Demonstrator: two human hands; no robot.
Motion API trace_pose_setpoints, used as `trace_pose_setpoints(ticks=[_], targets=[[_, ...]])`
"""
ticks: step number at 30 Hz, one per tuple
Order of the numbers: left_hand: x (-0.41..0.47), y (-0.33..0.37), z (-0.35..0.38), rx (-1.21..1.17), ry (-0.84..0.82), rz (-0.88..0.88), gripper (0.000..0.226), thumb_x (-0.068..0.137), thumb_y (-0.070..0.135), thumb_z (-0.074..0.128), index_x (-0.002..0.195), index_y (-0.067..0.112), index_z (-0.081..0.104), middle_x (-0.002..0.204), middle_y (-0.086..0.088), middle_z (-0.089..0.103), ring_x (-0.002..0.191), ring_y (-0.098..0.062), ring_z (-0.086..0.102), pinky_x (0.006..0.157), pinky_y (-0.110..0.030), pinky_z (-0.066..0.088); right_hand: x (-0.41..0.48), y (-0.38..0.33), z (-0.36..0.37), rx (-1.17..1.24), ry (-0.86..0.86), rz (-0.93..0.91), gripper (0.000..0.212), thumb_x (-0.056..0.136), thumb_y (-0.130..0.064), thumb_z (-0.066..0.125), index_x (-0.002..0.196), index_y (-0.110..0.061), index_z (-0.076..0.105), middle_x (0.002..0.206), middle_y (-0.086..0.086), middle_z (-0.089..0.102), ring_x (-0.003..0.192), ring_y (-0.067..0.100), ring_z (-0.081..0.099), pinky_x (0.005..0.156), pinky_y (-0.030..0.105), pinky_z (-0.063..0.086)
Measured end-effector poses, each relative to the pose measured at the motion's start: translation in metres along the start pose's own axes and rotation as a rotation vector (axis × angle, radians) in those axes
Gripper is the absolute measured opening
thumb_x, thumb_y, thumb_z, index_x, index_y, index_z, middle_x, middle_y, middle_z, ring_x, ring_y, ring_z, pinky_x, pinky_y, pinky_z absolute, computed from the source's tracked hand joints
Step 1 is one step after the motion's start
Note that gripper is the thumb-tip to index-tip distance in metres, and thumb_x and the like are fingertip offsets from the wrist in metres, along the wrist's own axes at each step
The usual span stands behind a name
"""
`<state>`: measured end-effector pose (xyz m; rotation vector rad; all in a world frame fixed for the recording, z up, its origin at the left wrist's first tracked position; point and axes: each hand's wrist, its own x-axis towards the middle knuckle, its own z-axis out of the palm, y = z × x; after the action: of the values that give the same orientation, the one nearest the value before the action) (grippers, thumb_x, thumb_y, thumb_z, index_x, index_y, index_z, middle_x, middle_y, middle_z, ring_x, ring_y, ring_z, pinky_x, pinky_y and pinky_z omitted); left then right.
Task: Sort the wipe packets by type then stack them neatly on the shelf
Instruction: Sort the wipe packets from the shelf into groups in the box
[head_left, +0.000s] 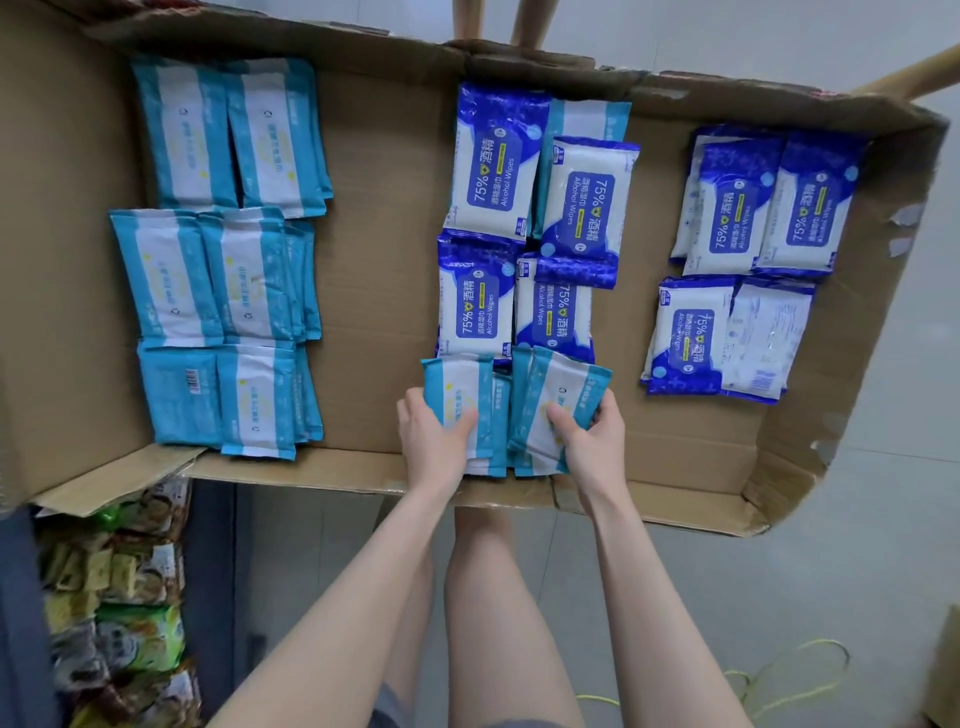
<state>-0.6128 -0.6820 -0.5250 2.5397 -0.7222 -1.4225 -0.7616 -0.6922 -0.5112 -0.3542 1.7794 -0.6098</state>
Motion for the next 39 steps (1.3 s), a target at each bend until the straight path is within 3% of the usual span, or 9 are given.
trace_pose_setpoints(ticks=[9,13,17,20,24,26,29,32,39], targets=[[0.005,-0.007,-0.002,-0.054,-0.185,-0.111,0.041,0.077,0.024,0.076,0.107,0.01,0.053,0.116,-0.01,0.059,0.104,-0.025,0.058,0.089,-0.041,0.047,0.001,0.002,-0.005,-0.053,-0.048,-0.01,0.026,0.086,0.0,0.064,0.102,-0.018,0.054,0.105,0.008,0.067,0.096,0.023,0.066,0.082,0.036,0.055],[-0.007,-0.007,-0.019,-0.199,-0.267,-0.077,0.032,0.087,0.016,0.067,0.108,0.015,0.043,0.108,0.0,0.058,0.094,-0.016,0.058,0.081,-0.03,0.047,-0.01,-0.004,-0.009,-0.052,-0.08,-0.015,0.024,0.087,0.001,0.062,0.105,-0.013,0.056,0.104,0.009,0.067,0.091,0.021,0.065,0.08,0.034,0.055],[-0.019,-0.012,-0.055,-0.311,-0.18,0.017,0.033,0.088,0.012,0.065,0.109,0.016,0.041,0.107,0.001,0.058,0.092,-0.013,0.059,0.078,-0.026,0.046,-0.029,-0.017,0.0,0.026,-0.15,0.007,0.024,0.09,0.003,0.055,0.112,-0.007,0.056,0.099,0.001,0.068,0.08,0.007,0.067,0.067,0.02,0.054],[-0.019,-0.017,-0.091,-0.404,-0.164,0.046,0.039,0.088,0.009,0.064,0.118,0.016,0.04,0.107,0.004,0.059,0.091,-0.004,0.059,0.073,-0.018,0.048,-0.044,-0.025,0.021,0.031,-0.228,0.007,0.022,0.093,-0.001,0.053,0.111,-0.013,0.056,0.105,-0.001,0.068,0.092,0.012,0.067,0.074,0.023,0.056],[-0.012,-0.027,-0.134,-0.551,-0.174,0.024,0.039,0.093,0.009,0.056,0.124,0.022,0.036,0.107,0.01,0.06,0.097,-0.006,0.06,0.086,-0.028,0.049,-0.062,-0.028,0.067,-0.059,-0.331,-0.046,0.028,0.092,-0.002,0.054,0.117,-0.014,0.054,0.108,-0.001,0.067,0.093,0.008,0.065,0.075,0.017,0.052],[-0.004,-0.035,-0.154,-0.615,-0.157,-0.011,0.038,0.095,0.008,0.051,0.126,0.022,0.034,0.107,0.008,0.059,0.096,-0.007,0.06,0.082,-0.029,0.05,-0.071,-0.025,0.094,-0.123,-0.382,-0.08,0.03,0.091,-0.004,0.055,0.118,-0.017,0.052,0.11,0.0,0.066,0.096,0.007,0.064,0.081,0.02,0.051],[0.011,-0.054,-0.184,-0.556,-0.106,0.022,0.032,0.096,0.006,0.049,0.123,0.017,0.037,0.112,0.002,0.058,0.094,-0.007,0.059,0.086,-0.031,0.047,-0.082,-0.015,0.14,-0.211,-0.42,-0.105,0.03,0.091,-0.005,0.055,0.117,-0.018,0.048,0.107,-0.002,0.063,0.093,0.004,0.061,0.08,0.014,0.049],[0.028,-0.074,-0.218,-0.416,-0.086,0.115,0.027,0.095,0.006,0.052,0.117,0.015,0.04,0.112,0.001,0.055,0.096,-0.01,0.057,0.084,-0.028,0.044,-0.093,-0.002,0.187,-0.234,-0.405,-0.128,0.036,0.09,-0.003,0.055,0.123,-0.011,0.043,0.111,0.004,0.06,0.101,0.013,0.06,0.089,0.027,0.049],[0.089,-0.106,-0.276,-0.302,-0.073,0.238,0.051,0.088,0.003,0.059,0.133,0.012,0.038,0.118,0.001,0.054,0.108,-0.014,0.054,0.094,-0.031,0.044,-0.107,0.021,0.269,-0.218,-0.343,-0.192,0.04,0.088,-0.003,0.056,0.121,-0.021,0.041,0.116,0.001,0.059,0.105,0.012,0.059,0.097,0.037,0.047]])
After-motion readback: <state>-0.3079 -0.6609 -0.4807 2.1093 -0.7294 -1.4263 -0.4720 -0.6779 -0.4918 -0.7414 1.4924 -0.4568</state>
